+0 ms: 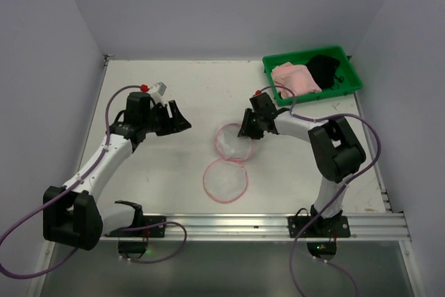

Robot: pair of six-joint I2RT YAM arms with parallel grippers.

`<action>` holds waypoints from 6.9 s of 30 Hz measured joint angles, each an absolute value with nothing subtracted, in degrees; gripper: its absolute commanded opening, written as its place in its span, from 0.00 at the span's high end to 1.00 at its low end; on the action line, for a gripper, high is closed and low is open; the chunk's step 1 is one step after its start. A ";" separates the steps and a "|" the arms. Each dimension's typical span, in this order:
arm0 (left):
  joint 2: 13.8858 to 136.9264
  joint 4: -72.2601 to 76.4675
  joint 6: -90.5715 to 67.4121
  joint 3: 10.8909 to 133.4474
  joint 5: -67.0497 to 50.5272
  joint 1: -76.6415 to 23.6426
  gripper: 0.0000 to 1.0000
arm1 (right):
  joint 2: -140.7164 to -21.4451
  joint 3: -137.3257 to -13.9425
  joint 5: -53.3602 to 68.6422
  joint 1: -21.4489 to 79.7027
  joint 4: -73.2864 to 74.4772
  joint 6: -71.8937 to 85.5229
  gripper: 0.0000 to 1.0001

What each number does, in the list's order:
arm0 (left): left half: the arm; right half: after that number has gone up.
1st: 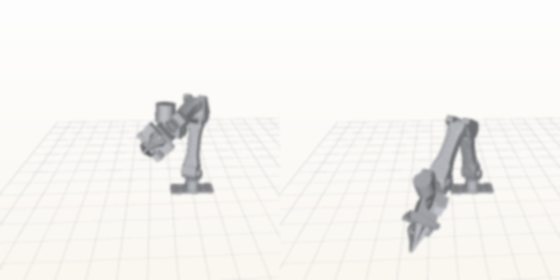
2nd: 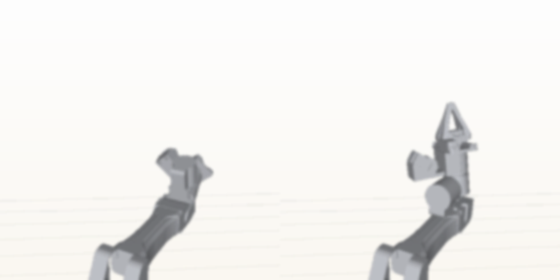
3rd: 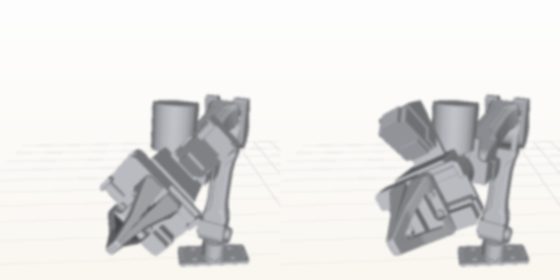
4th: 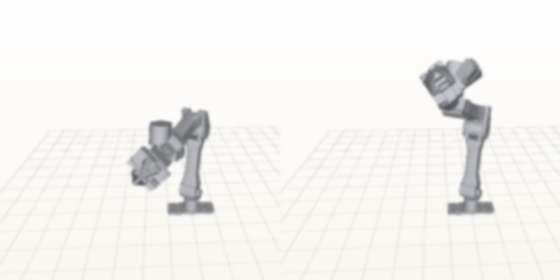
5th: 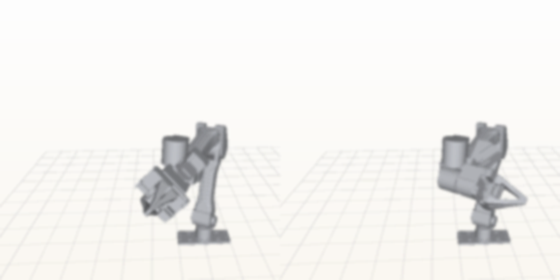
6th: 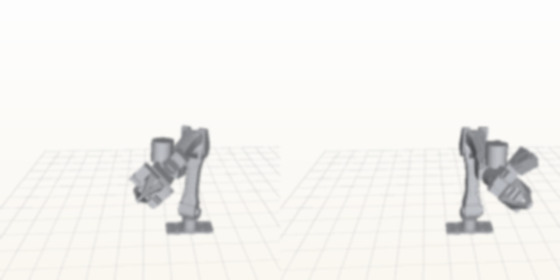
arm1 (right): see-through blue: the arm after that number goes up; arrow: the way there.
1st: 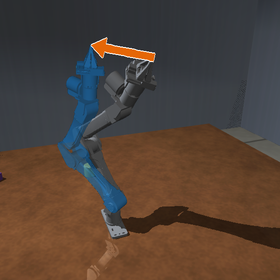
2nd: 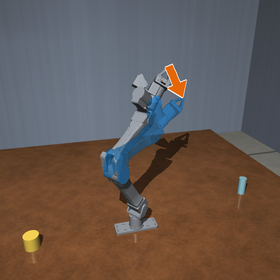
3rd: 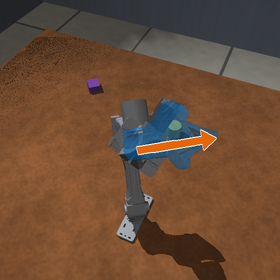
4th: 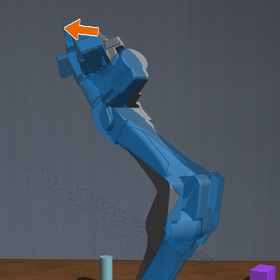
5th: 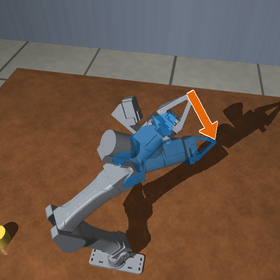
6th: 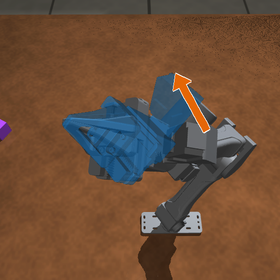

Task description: Unzip the laundry bag and remove the bra

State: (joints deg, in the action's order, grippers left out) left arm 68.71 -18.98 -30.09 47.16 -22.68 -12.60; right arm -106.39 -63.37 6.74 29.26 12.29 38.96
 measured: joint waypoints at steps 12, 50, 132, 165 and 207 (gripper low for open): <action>71.90 -20.10 -26.65 54.43 -22.72 -6.42 0.23 | -86.63 -52.23 -2.70 32.10 13.23 52.34 0.15; 61.89 -21.15 -25.89 49.04 -3.16 4.19 0.16 | -113.86 -81.93 -9.23 76.18 40.99 22.24 0.60; 84.77 20.69 -46.13 27.05 -27.97 -27.14 0.20 | -75.46 -47.46 43.75 28.40 3.46 27.38 1.00; 57.30 -8.80 -39.18 35.55 -7.64 -27.14 0.20 | -71.02 -37.78 7.44 25.82 18.59 32.80 0.38; 17.91 -38.11 -22.87 56.05 34.79 -27.03 0.00 | -0.51 -45.28 -30.17 25.82 31.99 8.58 0.01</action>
